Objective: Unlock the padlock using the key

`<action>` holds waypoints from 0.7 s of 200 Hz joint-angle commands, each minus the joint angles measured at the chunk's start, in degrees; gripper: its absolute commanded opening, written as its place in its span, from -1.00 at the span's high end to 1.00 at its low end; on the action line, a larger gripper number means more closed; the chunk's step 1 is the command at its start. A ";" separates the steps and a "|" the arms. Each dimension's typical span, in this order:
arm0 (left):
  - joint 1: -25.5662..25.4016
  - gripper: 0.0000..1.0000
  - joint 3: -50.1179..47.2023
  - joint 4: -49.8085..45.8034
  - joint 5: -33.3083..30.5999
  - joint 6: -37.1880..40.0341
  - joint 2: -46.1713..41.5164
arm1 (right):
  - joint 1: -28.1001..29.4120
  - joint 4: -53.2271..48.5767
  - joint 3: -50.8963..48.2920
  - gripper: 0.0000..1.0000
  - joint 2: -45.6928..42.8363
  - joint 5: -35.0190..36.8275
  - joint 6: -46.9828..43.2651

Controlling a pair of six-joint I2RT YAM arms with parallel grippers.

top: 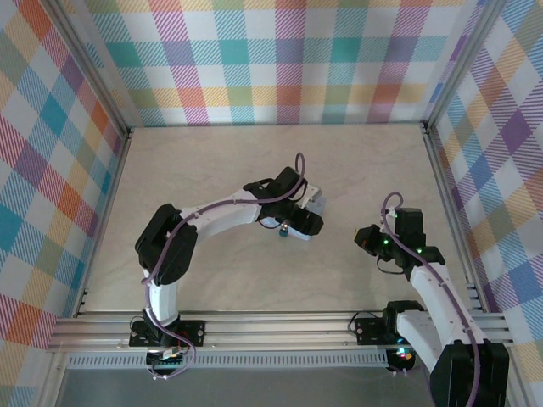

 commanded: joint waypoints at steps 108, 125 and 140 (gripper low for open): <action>13.49 -0.57 -25.78 24.35 8.93 -11.04 -24.58 | 12.41 22.88 0.52 1.00 11.49 -6.50 -5.39; 14.91 -0.60 -29.94 26.31 9.64 -11.84 -26.98 | 13.90 26.98 1.46 1.00 15.03 -6.91 -4.71; 15.10 -0.60 -32.52 26.50 9.60 -11.34 -27.96 | 14.79 30.47 2.69 1.00 18.50 -7.74 -3.58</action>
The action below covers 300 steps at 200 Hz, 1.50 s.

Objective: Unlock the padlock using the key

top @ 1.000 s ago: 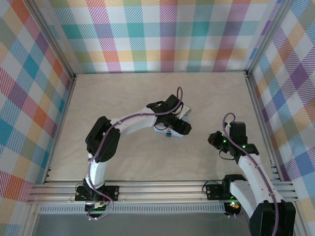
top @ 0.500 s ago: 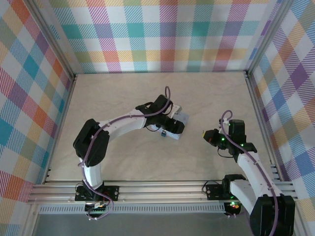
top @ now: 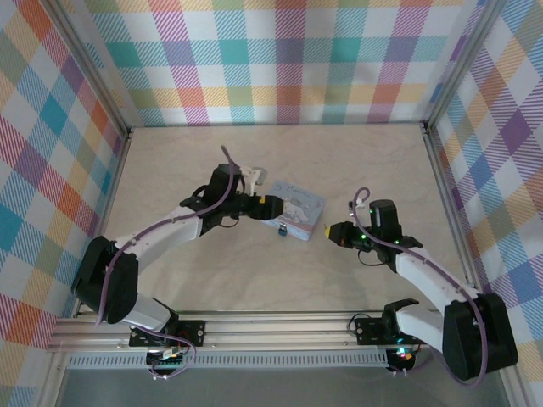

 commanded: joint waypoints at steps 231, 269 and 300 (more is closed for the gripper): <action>-10.94 -0.55 -12.01 18.08 -13.66 2.43 9.94 | 5.96 7.36 14.43 1.00 27.72 3.02 2.84; -11.57 -0.50 -12.74 21.46 -16.56 1.71 11.74 | 6.27 7.15 14.59 1.00 27.84 3.17 2.67; -11.56 -0.40 -12.57 23.20 -17.63 1.79 14.05 | 6.35 7.09 14.65 1.00 27.81 2.83 2.50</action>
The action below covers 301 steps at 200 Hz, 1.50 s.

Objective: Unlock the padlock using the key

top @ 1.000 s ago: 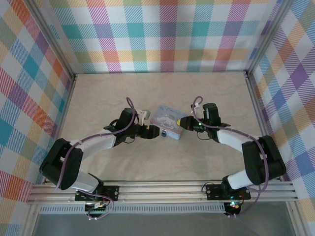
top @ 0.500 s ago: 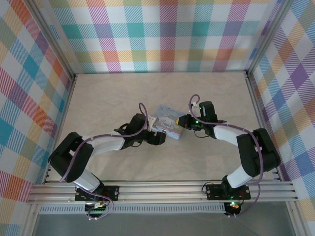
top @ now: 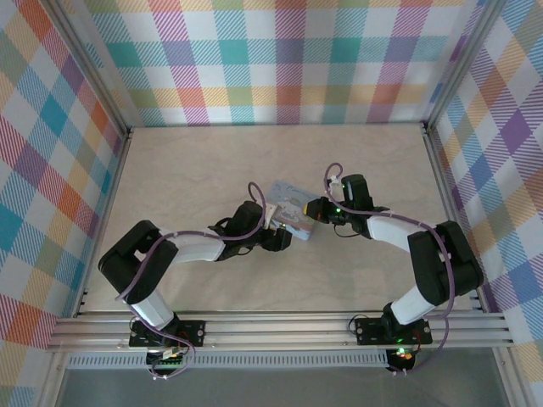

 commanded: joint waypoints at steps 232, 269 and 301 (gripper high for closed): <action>-1.38 0.05 1.50 6.43 0.90 0.54 7.44 | 1.24 -7.78 0.30 1.00 2.11 2.22 -1.81; -1.88 0.08 1.81 6.17 0.69 0.29 7.70 | 1.29 -7.72 0.39 1.00 2.29 2.23 -1.74; -1.97 0.10 2.05 5.97 0.34 -0.13 7.88 | 1.33 -7.81 0.39 1.00 2.13 2.22 -1.78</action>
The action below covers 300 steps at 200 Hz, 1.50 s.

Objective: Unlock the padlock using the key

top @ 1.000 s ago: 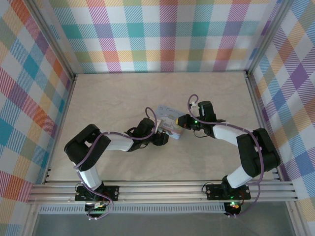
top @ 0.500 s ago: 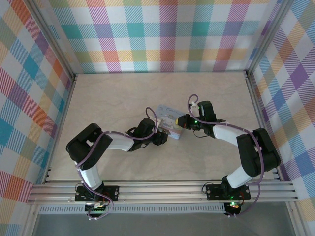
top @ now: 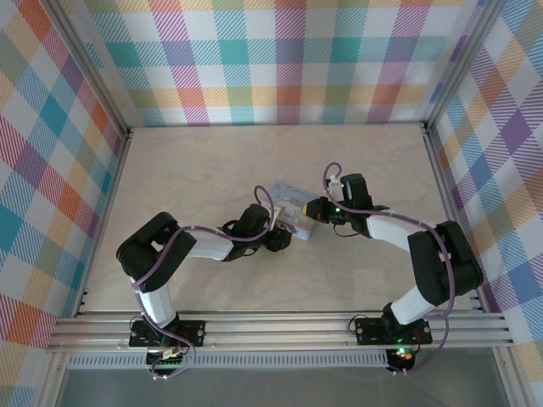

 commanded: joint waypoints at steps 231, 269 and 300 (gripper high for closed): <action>-1.21 0.40 5.82 -7.67 3.34 -12.87 -4.27 | 1.54 -9.60 1.16 1.00 -11.86 9.05 -9.96; -0.98 0.40 9.43 -12.43 6.84 -16.19 -5.20 | 4.23 -8.41 -5.34 1.00 -22.14 11.90 -14.54; 0.17 0.45 12.10 -16.19 9.50 -18.73 -5.20 | 8.25 -7.31 -10.50 1.00 -28.01 15.47 -15.86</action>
